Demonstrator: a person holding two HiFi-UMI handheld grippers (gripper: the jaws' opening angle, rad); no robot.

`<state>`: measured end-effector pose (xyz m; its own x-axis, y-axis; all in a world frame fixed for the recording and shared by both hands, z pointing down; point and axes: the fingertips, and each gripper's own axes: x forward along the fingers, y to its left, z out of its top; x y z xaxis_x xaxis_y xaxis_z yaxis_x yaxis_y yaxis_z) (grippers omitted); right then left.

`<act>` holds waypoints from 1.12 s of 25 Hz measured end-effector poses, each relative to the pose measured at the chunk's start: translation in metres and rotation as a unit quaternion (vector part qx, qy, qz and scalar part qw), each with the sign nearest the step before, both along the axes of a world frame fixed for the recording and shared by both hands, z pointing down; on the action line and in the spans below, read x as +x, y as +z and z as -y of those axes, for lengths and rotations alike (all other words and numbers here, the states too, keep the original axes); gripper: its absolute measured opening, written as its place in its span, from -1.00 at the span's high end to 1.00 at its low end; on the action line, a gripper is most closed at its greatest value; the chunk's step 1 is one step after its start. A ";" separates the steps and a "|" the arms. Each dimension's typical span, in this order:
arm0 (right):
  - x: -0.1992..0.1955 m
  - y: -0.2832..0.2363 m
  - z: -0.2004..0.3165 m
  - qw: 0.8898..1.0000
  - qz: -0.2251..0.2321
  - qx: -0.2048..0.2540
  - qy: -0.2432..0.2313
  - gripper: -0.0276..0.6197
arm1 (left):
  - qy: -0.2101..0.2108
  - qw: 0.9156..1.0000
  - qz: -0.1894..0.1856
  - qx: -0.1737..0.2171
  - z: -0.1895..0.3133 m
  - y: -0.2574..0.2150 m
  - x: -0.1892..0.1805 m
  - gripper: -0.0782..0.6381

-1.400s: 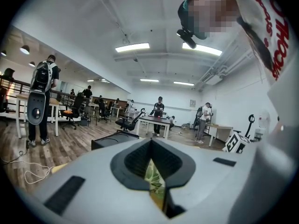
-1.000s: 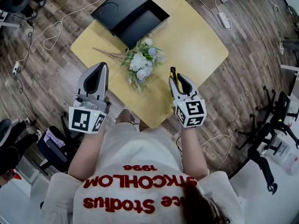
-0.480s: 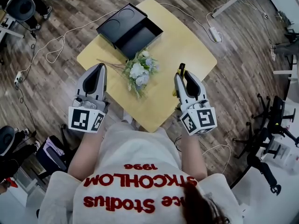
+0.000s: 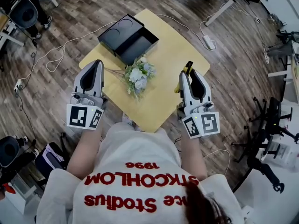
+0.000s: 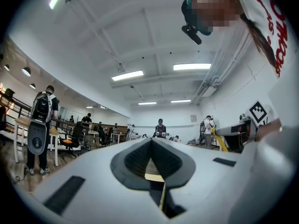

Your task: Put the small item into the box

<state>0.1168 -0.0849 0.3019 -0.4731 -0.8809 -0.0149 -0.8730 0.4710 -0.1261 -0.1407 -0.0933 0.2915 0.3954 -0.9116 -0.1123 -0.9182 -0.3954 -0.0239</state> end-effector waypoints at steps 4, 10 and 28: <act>-0.002 -0.013 -0.001 1.000 -0.001 0.012 -0.002 0.57 | 0.000 1.000 -0.002 0.005 -0.001 -0.004 -0.003 0.77; -0.014 -0.016 0.005 1.000 -0.001 0.010 -0.015 0.57 | -0.008 1.000 -0.003 -0.001 0.000 -0.001 -0.015 0.77; -0.086 0.041 0.074 0.996 -0.010 -0.050 -0.072 0.57 | -0.028 0.997 -0.014 -0.067 0.046 0.063 -0.052 0.76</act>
